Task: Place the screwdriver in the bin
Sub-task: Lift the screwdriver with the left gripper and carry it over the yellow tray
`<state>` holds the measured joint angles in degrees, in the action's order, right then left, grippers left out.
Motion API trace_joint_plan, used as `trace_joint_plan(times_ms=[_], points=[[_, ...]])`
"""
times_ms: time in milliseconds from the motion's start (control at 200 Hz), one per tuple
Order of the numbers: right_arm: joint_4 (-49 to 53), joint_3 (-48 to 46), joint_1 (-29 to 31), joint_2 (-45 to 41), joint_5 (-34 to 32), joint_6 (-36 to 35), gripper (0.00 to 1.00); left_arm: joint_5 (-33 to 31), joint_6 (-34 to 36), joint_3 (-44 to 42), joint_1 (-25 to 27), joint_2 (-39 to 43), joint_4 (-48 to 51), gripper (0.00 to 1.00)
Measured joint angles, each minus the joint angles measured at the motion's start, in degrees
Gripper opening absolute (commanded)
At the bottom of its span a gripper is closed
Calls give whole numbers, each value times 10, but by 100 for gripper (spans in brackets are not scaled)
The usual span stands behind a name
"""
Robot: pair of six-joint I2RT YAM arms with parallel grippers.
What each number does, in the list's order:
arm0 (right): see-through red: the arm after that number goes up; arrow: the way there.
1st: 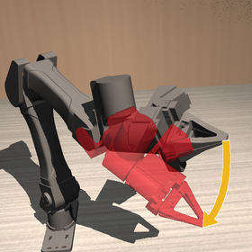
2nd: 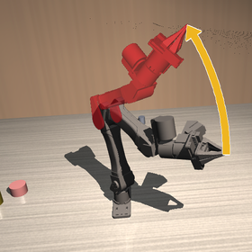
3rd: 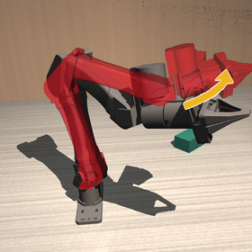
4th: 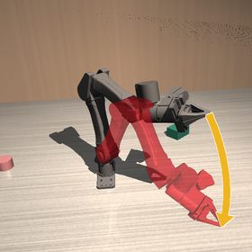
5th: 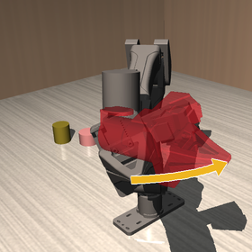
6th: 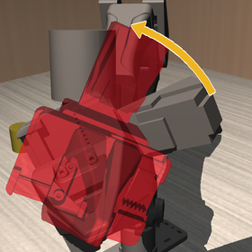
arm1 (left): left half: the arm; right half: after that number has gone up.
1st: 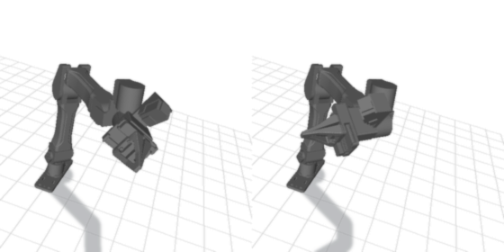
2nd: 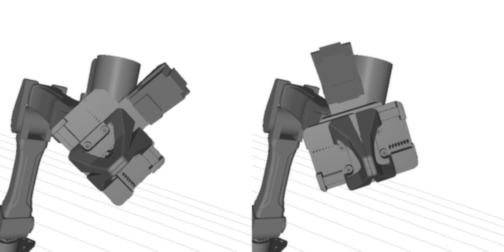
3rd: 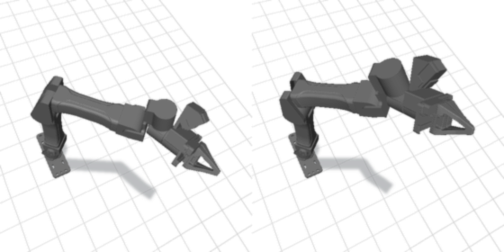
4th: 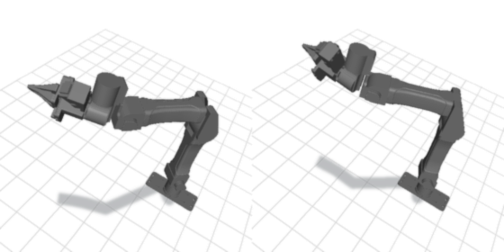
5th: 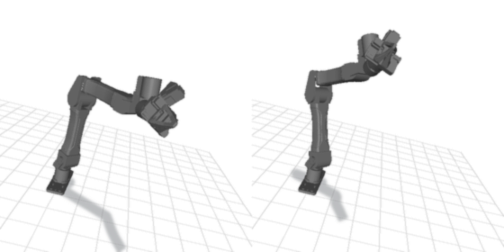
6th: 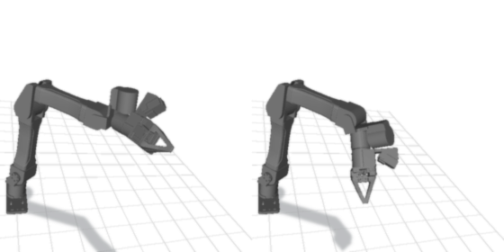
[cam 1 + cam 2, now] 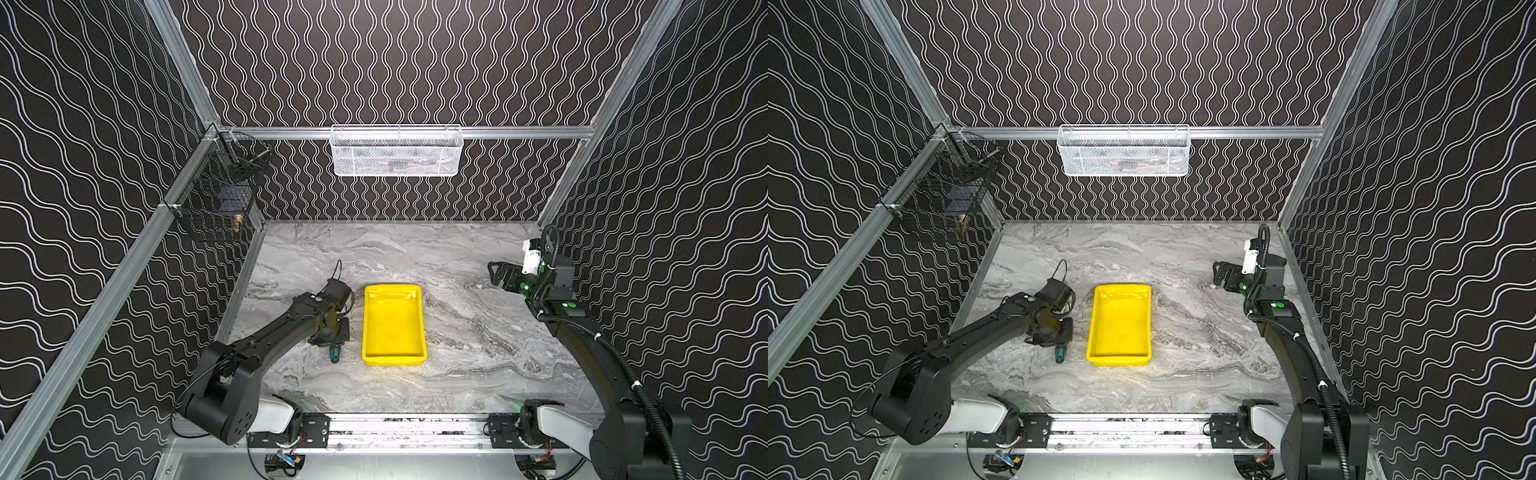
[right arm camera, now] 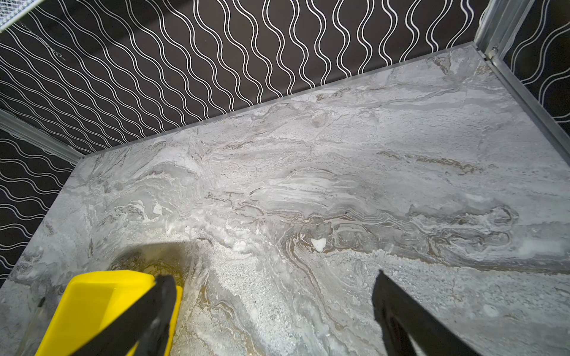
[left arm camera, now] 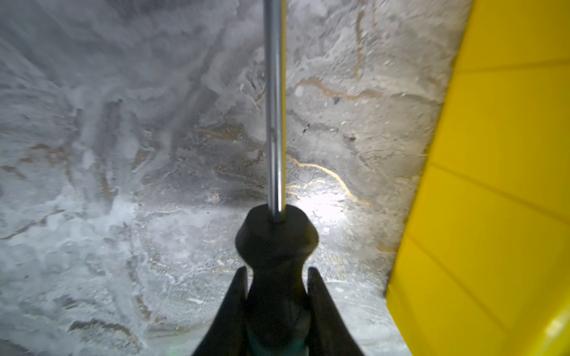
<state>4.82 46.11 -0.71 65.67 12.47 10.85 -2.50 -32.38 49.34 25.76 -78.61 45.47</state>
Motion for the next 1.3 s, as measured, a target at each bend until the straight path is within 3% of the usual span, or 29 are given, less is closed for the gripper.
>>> trace_joint_plan(times_ms=[465,941,1301], points=[[0,0,0,2,0,0,99,-7,-3,129,68,18,64,0],[2,0,0,0,0,-2,99,-11,-19,224,204,-102,26,0],[2,0,0,-1,-2,-10,99,15,-19,225,234,-213,-52,0]])
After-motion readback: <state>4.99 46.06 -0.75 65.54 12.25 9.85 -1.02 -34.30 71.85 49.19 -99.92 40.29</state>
